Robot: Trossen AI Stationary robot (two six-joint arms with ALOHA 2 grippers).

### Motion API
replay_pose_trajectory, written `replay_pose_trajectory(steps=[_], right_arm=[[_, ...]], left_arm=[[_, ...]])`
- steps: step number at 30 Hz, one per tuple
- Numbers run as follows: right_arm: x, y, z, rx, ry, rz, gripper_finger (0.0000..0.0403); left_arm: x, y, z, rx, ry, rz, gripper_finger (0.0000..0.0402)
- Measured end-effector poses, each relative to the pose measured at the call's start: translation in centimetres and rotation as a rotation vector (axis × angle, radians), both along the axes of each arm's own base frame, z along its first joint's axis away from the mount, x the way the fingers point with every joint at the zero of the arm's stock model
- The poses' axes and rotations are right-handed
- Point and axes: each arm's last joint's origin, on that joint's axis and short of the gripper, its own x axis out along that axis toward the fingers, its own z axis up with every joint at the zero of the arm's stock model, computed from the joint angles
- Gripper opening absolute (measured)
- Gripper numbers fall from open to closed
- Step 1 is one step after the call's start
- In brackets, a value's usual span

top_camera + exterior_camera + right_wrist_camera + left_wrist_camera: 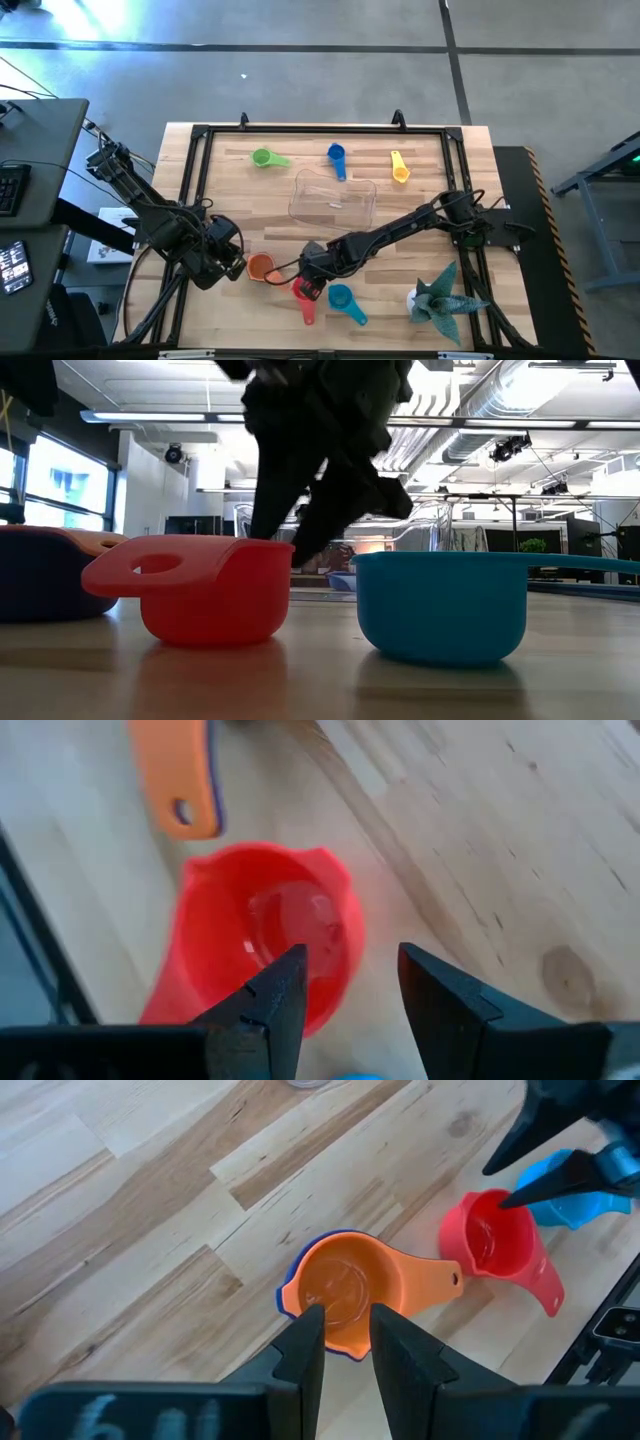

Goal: Nest measuring cups in basket
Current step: Stack the red measuring cup on the orange measuring cup

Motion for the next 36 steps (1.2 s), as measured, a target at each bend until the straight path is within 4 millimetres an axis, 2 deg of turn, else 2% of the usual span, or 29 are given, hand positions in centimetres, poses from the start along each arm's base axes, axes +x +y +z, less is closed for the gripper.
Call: replay_pose_trajectory(steps=[5,8,17,24,29,36], right_arm=[[0.1,0.1,-0.7,0.000,0.012,0.003,0.0149],[0.1,0.1,-0.7,0.000,0.014,0.004,0.0134],[0.2,-0.1,-0.7,-0.012,0.013,0.024,0.0011],[0.3,-0.6,-0.6,0.008,0.029,0.037,0.0004],[0.9,-0.9,1.5,-0.010,0.018,0.070,0.0003],[2.2,-2.4,6.1,-0.106,-0.060,0.116,0.0002]], left_arm=[[0.0,0.0,0.0,-0.003,0.000,0.006,0.0074],[0.0,0.0,0.0,-0.003,0.000,0.006,0.0074],[0.0,0.0,0.0,-0.003,0.000,0.006,0.0074],[0.0,0.0,0.0,-0.004,0.001,0.005,0.0074],[0.0,0.0,0.0,-0.018,0.015,-0.001,0.0074],[-0.3,-0.1,0.0,-0.084,0.065,-0.014,0.0074]])
